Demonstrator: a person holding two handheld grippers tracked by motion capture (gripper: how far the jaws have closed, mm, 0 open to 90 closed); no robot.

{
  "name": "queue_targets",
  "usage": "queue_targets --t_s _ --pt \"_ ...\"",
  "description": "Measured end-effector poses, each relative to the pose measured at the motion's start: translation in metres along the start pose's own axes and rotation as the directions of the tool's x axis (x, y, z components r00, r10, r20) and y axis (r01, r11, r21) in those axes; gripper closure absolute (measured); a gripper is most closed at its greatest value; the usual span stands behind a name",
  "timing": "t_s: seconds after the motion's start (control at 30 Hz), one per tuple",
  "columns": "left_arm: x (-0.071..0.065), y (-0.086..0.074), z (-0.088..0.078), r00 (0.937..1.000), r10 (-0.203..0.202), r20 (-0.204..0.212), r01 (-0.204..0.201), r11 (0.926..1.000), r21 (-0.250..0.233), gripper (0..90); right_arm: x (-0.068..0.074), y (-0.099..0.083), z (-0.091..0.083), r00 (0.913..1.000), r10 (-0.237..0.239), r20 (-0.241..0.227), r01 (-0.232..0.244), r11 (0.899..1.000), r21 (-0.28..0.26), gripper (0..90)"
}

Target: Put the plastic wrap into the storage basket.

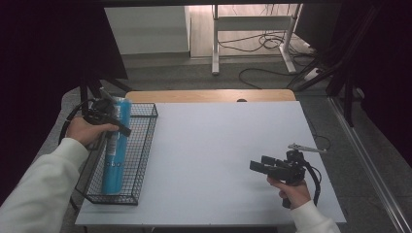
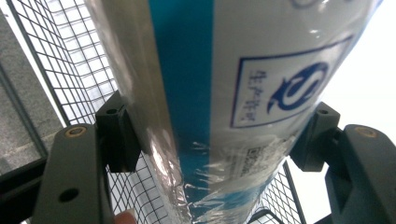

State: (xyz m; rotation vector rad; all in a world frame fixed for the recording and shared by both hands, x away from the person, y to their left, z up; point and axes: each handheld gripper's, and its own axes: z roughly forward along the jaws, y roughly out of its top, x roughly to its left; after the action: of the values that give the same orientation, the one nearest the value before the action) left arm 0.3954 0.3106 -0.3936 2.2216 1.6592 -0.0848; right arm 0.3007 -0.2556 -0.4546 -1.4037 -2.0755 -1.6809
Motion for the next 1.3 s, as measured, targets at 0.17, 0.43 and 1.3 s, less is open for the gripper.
queue_targets --t_s 0.17,0.43,1.3 --pt "0.004 0.009 0.012 0.9997 -0.021 -0.009 0.021 0.9997 0.007 32.0 -0.001 0.000 0.001 1.0000 -0.002 0.002 0.002 1.000 0.001 10.3" --pt "0.008 0.027 0.053 0.9938 -0.082 -0.075 0.083 0.9966 0.001 31.9 -0.001 0.000 0.001 1.0000 0.002 0.004 -0.002 1.000 0.001 10.3" --pt "0.015 0.044 0.121 0.9592 -0.173 -0.224 0.189 0.9806 0.052 31.5 -0.004 -0.001 0.003 1.0000 0.004 0.009 -0.004 1.000 0.009 10.3"
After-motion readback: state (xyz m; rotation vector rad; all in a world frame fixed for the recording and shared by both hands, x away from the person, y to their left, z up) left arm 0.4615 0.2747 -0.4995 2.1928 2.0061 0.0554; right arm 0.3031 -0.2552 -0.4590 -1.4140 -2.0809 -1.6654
